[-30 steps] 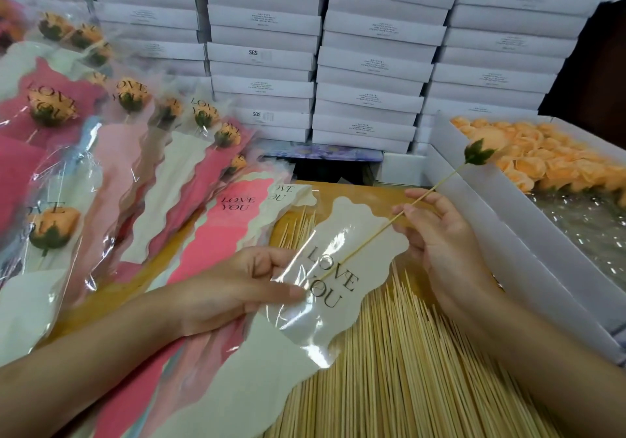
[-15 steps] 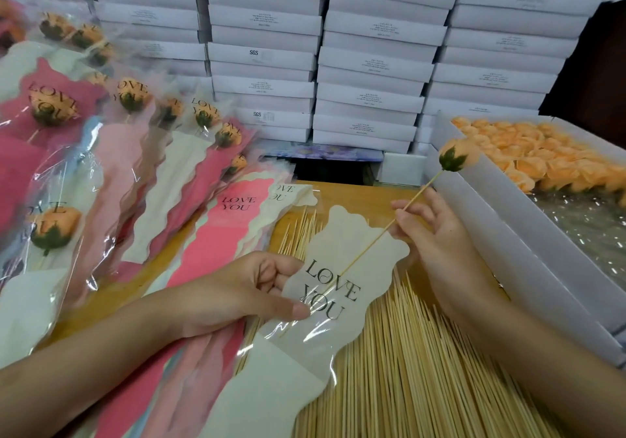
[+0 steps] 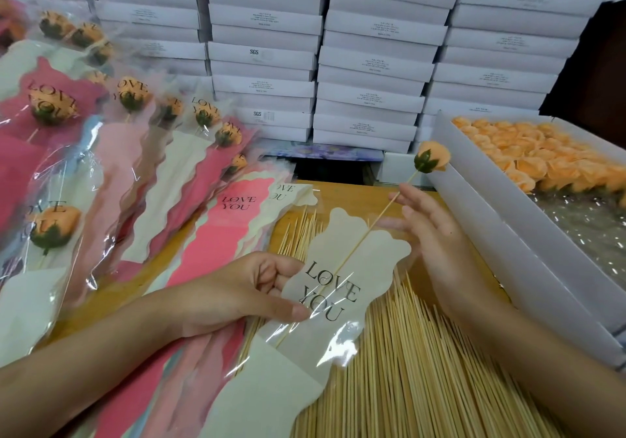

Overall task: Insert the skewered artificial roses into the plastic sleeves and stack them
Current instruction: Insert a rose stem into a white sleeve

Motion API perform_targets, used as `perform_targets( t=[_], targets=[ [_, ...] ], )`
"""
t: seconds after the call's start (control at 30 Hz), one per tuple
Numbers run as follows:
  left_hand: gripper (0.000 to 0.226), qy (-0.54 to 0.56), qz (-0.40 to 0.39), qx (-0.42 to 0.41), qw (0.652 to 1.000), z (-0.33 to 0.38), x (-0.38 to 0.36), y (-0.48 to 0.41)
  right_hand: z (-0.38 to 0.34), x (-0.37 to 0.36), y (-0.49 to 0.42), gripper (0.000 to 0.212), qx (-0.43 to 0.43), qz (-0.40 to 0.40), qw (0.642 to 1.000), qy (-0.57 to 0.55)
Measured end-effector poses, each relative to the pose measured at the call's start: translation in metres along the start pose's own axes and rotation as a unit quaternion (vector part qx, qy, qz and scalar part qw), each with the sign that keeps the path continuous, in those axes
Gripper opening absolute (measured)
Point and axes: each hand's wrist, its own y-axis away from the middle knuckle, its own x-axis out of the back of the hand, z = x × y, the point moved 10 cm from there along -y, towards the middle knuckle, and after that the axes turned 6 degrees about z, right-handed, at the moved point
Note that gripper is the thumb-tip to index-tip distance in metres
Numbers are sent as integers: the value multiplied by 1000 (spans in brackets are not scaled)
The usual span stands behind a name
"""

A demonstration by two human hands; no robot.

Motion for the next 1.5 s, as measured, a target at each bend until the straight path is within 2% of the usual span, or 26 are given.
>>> perform_targets(
  t=[0.07, 0.13, 0.23, 0.37, 0.6, 0.77, 0.87, 1.0, 1.23, 1.5],
  targets=[
    [24, 5, 5, 2, 1000, 1, 0, 1, 1, -3, 2, 37, -3, -10, 1000, -2],
    [22, 17, -26, 2, 1000, 7, -9, 3, 1, -5, 3, 35, -3, -20, 1000, 1],
    [42, 18, -65, 10, 998, 12, -20, 6, 1, -7, 4, 33, -1, -29, 1000, 5],
    [46, 15, -70, 9, 997, 13, -22, 7, 0, -5, 4, 34, 3, -23, 1000, 13],
    [29, 26, -25, 5, 999, 8, -10, 2, -3, -4, 5, 38, 12, -30, 999, 0],
    [38, 39, -50, 10, 998, 14, -20, 6, -1, 0, 4, 31, -18, -5, 998, -66],
    [41, 37, -64, 12, 997, 15, -23, 7, 0, 2, 3, 33, -25, 8, 997, -72],
    [32, 41, -41, 10, 998, 12, -16, 5, 3, 2, 3, 34, -35, 9, 997, -72],
    [36, 43, -62, 21, 997, 10, -19, 6, 5, 1, 2, 39, -33, 0, 998, -49],
    [26, 9, -6, 17, 1000, 0, -1, 3, 5, -5, 4, 42, -36, -20, 997, -58]
  ],
)
